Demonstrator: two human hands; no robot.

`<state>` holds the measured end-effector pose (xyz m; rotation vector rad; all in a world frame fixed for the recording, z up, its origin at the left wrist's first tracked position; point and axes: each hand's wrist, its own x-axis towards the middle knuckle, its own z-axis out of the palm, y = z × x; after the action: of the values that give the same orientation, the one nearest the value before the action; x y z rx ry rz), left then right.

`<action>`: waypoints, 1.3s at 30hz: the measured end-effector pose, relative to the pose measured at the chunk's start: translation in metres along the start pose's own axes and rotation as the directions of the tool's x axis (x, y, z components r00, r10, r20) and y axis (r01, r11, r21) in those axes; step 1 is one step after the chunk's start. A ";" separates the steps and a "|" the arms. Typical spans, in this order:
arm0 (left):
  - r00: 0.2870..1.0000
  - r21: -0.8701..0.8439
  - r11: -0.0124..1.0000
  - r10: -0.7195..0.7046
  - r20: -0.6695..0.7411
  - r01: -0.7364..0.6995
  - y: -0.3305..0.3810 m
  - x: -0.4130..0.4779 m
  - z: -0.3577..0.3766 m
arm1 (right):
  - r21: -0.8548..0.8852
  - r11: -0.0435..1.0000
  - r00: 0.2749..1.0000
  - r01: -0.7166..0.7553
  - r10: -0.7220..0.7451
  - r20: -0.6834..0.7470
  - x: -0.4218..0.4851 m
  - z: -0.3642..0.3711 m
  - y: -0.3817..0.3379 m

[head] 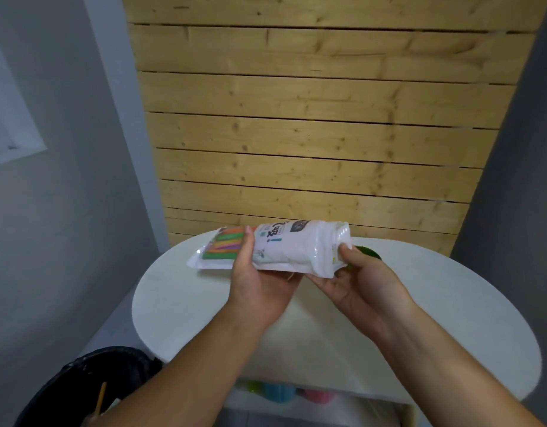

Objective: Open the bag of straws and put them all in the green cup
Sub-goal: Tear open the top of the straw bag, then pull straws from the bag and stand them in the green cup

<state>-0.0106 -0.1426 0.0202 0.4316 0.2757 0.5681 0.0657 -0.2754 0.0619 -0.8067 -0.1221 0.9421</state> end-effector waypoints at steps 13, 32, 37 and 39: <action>0.895 0.488 0.759 0.430 0.120 -0.430 0.009 -0.021 0.045 | 0.344 0.926 0.987 -0.156 0.133 0.089 0.018 -0.009 0.020; 0.999 0.251 0.968 0.041 -0.034 -0.031 0.006 -0.023 0.018 | -0.363 0.927 0.936 0.098 -0.210 -0.282 0.023 -0.009 -0.004; 0.994 0.179 0.983 0.063 -0.091 -0.046 0.011 -0.022 0.016 | -0.717 0.669 0.920 0.196 -0.378 -0.101 0.015 -0.020 -0.018; 0.993 0.187 0.981 0.072 -0.091 -0.054 0.011 -0.021 0.016 | -0.733 0.641 0.919 0.229 -0.391 -0.054 0.012 -0.021 -0.019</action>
<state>-0.0270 -0.1516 0.0421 0.5938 0.4113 0.6295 0.0946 -0.2841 0.0566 -1.5588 -0.4577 0.4412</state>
